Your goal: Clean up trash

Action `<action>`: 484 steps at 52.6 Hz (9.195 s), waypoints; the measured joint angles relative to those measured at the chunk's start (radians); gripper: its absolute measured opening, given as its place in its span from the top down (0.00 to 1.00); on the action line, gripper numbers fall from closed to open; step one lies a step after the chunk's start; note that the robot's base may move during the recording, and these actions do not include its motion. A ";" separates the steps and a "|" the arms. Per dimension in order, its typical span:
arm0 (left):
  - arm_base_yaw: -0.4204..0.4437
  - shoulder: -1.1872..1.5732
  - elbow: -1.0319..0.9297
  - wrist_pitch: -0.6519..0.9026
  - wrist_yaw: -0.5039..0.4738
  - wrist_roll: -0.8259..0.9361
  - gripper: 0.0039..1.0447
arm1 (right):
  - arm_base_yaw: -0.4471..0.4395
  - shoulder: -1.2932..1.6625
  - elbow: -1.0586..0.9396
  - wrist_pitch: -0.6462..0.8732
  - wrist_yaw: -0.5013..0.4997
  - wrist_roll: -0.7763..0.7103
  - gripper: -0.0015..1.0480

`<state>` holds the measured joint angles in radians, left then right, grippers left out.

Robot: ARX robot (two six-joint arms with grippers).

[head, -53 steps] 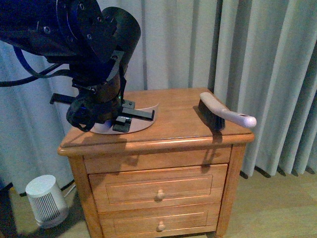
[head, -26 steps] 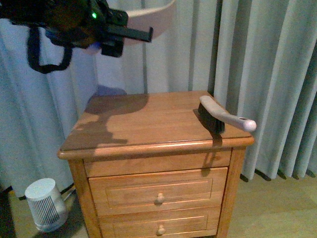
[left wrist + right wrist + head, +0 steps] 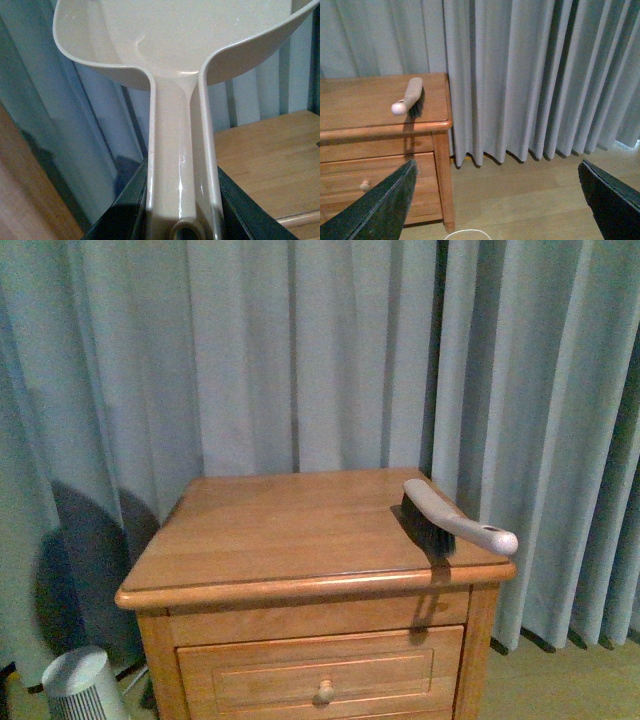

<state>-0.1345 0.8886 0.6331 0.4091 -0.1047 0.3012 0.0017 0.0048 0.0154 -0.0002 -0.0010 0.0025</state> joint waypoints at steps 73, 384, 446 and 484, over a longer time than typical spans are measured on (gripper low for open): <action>0.293 -0.640 -0.309 -0.376 0.317 -0.091 0.73 | 0.256 0.853 0.439 0.122 0.430 0.041 0.07; 0.292 -0.646 -0.314 -0.377 0.306 -0.097 0.74 | 0.561 0.547 0.418 0.109 0.665 0.027 0.80; 0.188 0.460 0.159 -0.373 0.500 0.440 0.74 | 0.558 0.541 0.418 0.109 0.678 0.027 0.80; 0.181 0.695 0.216 -0.381 0.514 0.562 0.74 | 0.558 0.541 0.418 0.109 0.678 0.027 0.80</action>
<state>0.0467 1.5841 0.8486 0.0277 0.4091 0.8631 0.5598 0.5457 0.4335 0.1089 0.6765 0.0299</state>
